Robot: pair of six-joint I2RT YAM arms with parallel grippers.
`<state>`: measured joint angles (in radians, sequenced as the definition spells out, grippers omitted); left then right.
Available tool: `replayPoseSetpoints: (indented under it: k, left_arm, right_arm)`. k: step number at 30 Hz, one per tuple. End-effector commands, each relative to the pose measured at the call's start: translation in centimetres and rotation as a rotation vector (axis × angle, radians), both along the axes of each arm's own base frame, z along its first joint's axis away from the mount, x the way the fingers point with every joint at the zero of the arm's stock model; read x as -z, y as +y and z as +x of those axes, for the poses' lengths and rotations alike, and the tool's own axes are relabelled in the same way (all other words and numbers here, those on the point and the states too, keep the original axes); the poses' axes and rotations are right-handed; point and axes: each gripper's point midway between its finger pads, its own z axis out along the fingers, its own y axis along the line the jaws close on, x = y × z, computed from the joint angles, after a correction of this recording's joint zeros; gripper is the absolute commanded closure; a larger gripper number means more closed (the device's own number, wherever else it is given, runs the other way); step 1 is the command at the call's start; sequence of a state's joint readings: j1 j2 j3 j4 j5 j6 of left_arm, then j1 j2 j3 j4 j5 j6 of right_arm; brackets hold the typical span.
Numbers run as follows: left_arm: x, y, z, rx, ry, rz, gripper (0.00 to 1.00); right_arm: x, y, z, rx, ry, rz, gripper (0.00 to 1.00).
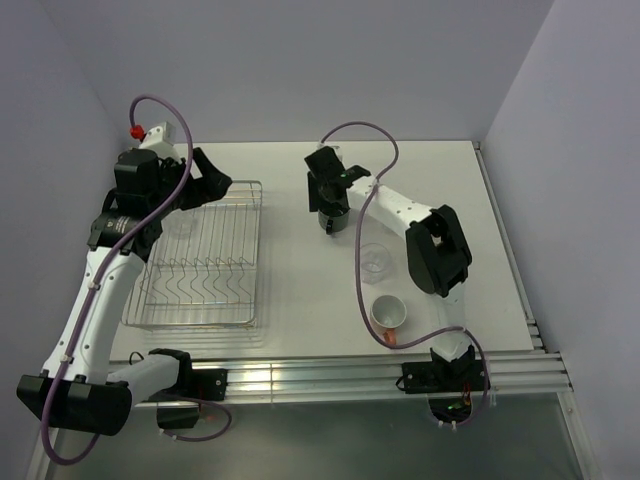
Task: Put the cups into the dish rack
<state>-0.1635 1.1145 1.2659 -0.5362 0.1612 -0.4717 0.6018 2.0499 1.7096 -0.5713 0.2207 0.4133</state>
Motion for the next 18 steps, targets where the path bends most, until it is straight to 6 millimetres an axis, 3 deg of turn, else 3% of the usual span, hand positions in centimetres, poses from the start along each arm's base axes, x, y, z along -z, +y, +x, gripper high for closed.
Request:
replayPoseSetpoints:
  k: [1,9,10,11,14,17,18]
  left_arm:
    - [-1.2,-0.3,-0.2,0.027,-0.059,-0.001,0.11]
    - [-0.2,-0.4,-0.2,0.029,-0.038,-0.010,0.12]
    - [-0.1,-0.4,-0.2,0.029,-0.035,-0.009,0.12]
    - [0.0,-0.5,-0.2,0.031,-0.032,-0.013,0.13]
    - [0.5,-0.7,-0.3,0.038,-0.022,-0.026,0.16]
    - [0.8,-1.4,-0.3,0.062,-0.017,-0.052,0.16]
    - [0.7,-1.6,-0.3,0.067,-0.025,-0.067,0.16]
  right_arm:
    - [-0.3,0.7,0.9,-0.002,-0.023,-0.011,0.45]
    - [1.7,1.0,1.1,-0.019,0.013,-0.041,0.55]
    - [1.9,1.0,1.1,-0.018,0.016,-0.045,0.60]
    - [1.9,1.1,1.0,-0.022,0.017,-0.048,0.74]
    - [1.7,0.9,1.0,-0.025,0.016,-0.051,1.00]
    - [0.4,0.8,0.5,-0.038,0.007,-0.036,1.00]
    - [-1.3,0.9,0.4,-0.044,-0.018,-0.013,1.00]
